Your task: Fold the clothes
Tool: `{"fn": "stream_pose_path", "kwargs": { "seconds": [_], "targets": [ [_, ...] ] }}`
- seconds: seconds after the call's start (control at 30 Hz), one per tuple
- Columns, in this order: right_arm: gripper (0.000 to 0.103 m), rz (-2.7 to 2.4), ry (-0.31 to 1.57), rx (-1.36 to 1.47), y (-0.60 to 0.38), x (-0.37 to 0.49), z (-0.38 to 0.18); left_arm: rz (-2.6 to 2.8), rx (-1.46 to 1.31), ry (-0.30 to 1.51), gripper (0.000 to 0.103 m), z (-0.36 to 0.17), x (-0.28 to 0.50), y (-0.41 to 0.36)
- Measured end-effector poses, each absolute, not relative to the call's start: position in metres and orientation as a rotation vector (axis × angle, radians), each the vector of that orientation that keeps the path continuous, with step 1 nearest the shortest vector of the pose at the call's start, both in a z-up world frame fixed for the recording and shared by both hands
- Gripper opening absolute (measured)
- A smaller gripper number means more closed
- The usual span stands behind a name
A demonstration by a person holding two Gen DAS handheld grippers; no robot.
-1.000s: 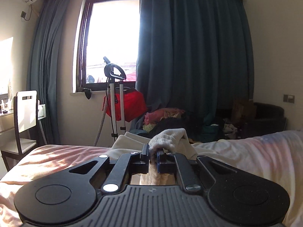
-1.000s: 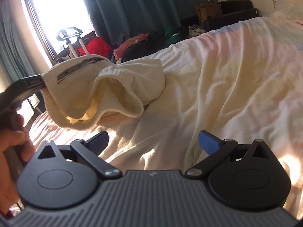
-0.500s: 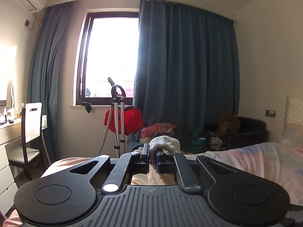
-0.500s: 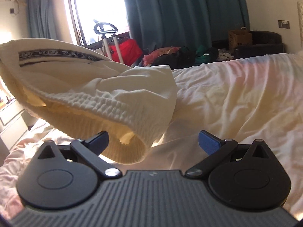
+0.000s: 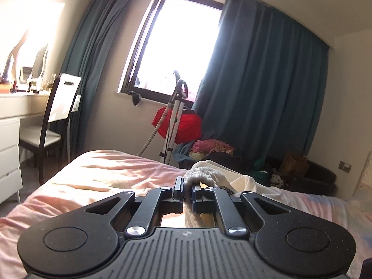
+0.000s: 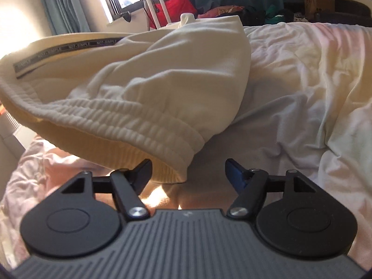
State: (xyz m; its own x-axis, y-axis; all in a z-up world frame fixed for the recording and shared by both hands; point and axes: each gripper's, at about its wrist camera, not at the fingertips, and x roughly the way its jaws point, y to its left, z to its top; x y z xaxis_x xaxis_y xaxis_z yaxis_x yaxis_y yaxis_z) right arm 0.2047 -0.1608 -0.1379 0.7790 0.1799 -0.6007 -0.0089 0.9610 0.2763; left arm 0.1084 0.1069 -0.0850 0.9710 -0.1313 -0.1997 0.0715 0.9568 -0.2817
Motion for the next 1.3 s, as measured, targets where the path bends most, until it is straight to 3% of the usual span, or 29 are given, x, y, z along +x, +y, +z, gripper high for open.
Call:
{"fn": "stream_pose_path", "kwargs": {
  "seconds": [0.23, 0.3, 0.37, 0.43, 0.53, 0.87, 1.17, 1.3],
  "targets": [
    [0.072, 0.010, 0.582, 0.227, -0.151, 0.226, -0.149, -0.032, -0.326, 0.315, 0.007, -0.123, 0.140, 0.143],
    [0.064, 0.003, 0.572, 0.248, -0.154, 0.230, -0.148, -0.032, -0.318, 0.331, 0.007, -0.131, 0.149, 0.148],
    [0.041, 0.015, 0.579, 0.259, -0.154, 0.232, -0.145, -0.032, -0.311, 0.343, 0.007, -0.136, 0.154, 0.152],
    [0.025, 0.030, 0.585, 0.250, -0.151, 0.233, -0.139, -0.036, -0.298, 0.352, 0.007, -0.139, 0.157, 0.150],
    [0.016, 0.002, 0.538, 0.141, -0.142, 0.224, -0.123, -0.054, -0.279, 0.355, 0.007, -0.139, 0.155, 0.144],
    [0.014, -0.089, 0.272, -0.205, -0.141, 0.161, -0.044, -0.091, -0.370, 0.565, 0.008, -0.146, 0.148, 0.128],
    [0.015, 0.077, 0.608, -0.246, -0.144, 0.187, -0.107, -0.109, -0.417, 0.717, 0.015, -0.152, 0.129, 0.128],
    [0.016, 0.080, 0.638, -0.214, -0.147, 0.187, -0.107, -0.130, -0.456, 0.760, 0.031, -0.149, 0.115, 0.132]
  ]
}}
